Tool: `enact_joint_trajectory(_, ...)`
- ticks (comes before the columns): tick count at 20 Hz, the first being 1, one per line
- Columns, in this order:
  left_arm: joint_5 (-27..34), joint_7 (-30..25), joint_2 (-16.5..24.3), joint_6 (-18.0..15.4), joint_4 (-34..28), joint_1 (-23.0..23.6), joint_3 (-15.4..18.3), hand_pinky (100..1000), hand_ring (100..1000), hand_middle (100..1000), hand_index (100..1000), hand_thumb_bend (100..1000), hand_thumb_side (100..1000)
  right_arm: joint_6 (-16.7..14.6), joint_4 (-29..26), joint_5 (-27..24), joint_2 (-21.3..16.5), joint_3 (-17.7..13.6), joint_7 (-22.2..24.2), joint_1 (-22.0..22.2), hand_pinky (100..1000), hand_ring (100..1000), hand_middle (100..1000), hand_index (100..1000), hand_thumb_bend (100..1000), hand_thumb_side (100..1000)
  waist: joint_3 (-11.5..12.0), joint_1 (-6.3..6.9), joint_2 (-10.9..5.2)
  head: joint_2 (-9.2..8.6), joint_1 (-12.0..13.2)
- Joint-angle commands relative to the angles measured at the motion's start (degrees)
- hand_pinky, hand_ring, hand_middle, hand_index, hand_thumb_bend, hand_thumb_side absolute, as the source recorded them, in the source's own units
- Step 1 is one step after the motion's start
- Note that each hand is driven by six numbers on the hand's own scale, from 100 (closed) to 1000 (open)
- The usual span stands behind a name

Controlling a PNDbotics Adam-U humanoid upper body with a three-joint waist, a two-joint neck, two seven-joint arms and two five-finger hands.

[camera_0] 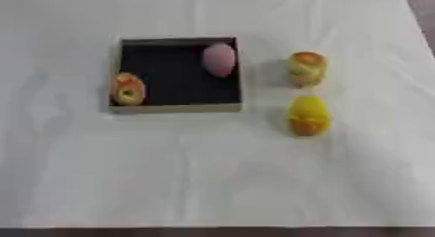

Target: Pick up objects on the table and place them in the box.

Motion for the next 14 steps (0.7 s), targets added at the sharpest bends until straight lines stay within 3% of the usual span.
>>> enact_joint_trajectory(1,0.09,-0.15,1.11,-0.06,-1.01,-0.36,0.74,779,811,697,811,100,423,-0.05,-0.30,-0.25,-1.20,-0.68,0.12,-0.65,824,725,613,767,100,851,0.02,-0.66,-7.38,-1.36,-0.24)
enact_joint_trajectory(9,0.12,-0.25,1.12,-0.06,-1.01,-0.38,0.69,779,811,697,811,100,425,-0.05,-0.27,0.00,-1.58,-0.51,0.31,-0.84,824,728,614,768,100,847,0.03,-0.81,-7.30,-0.97,-0.10)
enact_joint_trajectory(14,0.15,-0.31,1.16,-0.02,-1.01,-0.33,0.61,779,811,697,811,100,427,0.55,0.14,2.36,-3.98,1.05,1.91,-1.58,828,743,627,776,100,862,0.22,-1.01,-7.13,-0.32,0.15)
